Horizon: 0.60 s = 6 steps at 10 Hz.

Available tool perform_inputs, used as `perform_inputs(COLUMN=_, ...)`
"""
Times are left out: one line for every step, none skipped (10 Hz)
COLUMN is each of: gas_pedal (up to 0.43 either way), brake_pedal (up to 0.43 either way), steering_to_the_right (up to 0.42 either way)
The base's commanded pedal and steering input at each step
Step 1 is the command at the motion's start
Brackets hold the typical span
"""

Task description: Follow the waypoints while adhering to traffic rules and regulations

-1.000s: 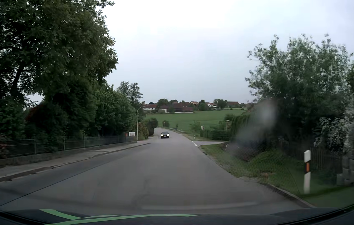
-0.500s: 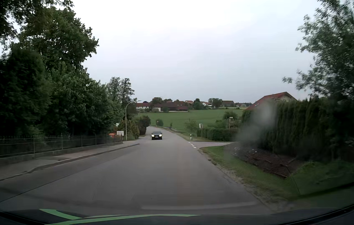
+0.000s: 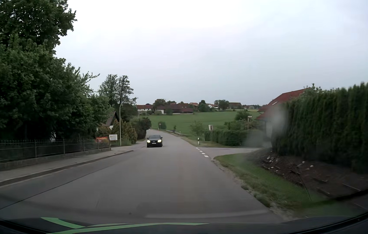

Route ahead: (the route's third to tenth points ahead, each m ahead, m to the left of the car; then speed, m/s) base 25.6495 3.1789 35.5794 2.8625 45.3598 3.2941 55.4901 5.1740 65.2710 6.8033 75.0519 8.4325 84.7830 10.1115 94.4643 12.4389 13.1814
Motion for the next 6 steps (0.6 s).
perform_inputs(gas_pedal=0.0, brake_pedal=0.0, steering_to_the_right=0.003)
perform_inputs(gas_pedal=0.0, brake_pedal=0.0, steering_to_the_right=0.001)
perform_inputs(gas_pedal=0.0, brake_pedal=0.0, steering_to_the_right=0.0)
perform_inputs(gas_pedal=0.0, brake_pedal=0.0, steering_to_the_right=-0.003)
perform_inputs(gas_pedal=0.0, brake_pedal=0.0, steering_to_the_right=-0.003)
perform_inputs(gas_pedal=0.0, brake_pedal=0.0, steering_to_the_right=-0.003)
